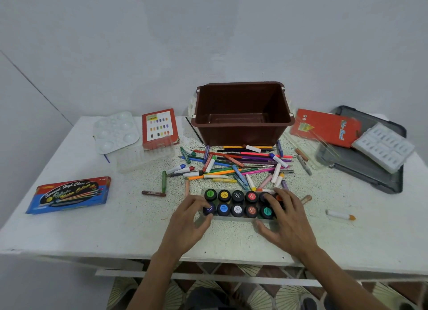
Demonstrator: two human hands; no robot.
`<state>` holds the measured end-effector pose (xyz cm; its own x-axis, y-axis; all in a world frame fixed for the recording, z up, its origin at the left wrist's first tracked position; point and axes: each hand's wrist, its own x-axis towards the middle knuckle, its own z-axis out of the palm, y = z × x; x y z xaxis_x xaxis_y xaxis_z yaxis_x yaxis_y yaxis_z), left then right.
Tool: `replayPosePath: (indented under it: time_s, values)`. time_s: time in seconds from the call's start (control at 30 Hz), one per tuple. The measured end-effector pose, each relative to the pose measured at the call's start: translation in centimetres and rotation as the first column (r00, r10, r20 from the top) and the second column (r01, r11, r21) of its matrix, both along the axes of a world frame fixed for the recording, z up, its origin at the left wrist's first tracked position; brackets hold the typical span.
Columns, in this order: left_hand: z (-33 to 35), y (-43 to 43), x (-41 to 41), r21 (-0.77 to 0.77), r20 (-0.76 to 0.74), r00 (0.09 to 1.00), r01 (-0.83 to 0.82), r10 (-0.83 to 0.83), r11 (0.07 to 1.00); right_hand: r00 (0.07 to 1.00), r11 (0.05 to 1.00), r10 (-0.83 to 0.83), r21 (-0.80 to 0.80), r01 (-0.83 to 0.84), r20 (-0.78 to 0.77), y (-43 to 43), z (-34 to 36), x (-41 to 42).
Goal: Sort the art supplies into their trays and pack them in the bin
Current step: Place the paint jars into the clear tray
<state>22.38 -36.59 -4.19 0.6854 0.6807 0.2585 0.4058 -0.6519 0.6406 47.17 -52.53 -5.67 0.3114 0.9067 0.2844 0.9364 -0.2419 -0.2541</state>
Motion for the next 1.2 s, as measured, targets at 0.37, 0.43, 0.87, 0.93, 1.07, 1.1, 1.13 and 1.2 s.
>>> replayPosePath:
  time_s: [0.37,0.43,0.87,0.93,1.07,1.1,1.13,1.2]
  values:
    - [-0.6,-0.4,0.0,0.031,0.077,0.996,-0.039,0.036,0.999,0.997,1.0,0.022,0.014,-0.023,0.072,0.2,0.5,-0.1]
    - [-0.7,-0.5,0.1,0.117,0.07,0.995,-0.078,0.07,0.99,0.988,0.995,0.091,0.034,-0.096,0.124,0.6,1.0,-0.6]
    - [-2.8,-1.4,0.9,0.271,-0.296,0.955,0.079,0.005,0.959,0.862,0.911,0.396,-0.014,-0.413,0.316,4.8,0.8,-6.6]
    - [-3.0,-1.2,0.9,0.26,-0.323,0.946,0.085,0.003,0.962,0.863,0.913,0.39,-0.013,-0.408,0.321,4.9,0.3,-6.5]
    - [-3.0,-1.1,1.0,0.271,-0.339,0.941,0.1,-0.003,0.957,0.846,0.907,0.397,-0.009,-0.422,0.356,4.8,-0.1,-6.1]
    - [-2.9,-1.1,0.9,0.271,-0.338,0.941,0.101,-0.004,0.957,0.845,0.907,0.394,-0.008,-0.42,0.361,4.8,-0.1,-6.1]
    - [-2.9,-1.1,0.9,0.271,-0.339,0.941,0.102,-0.004,0.957,0.85,0.911,0.385,0.0,-0.412,0.359,4.8,-0.1,-6.1]
    - [-2.9,-1.1,0.8,0.276,-0.351,0.936,0.101,0.003,0.956,0.868,0.919,0.359,0.029,-0.392,0.344,5.0,0.1,-6.1]
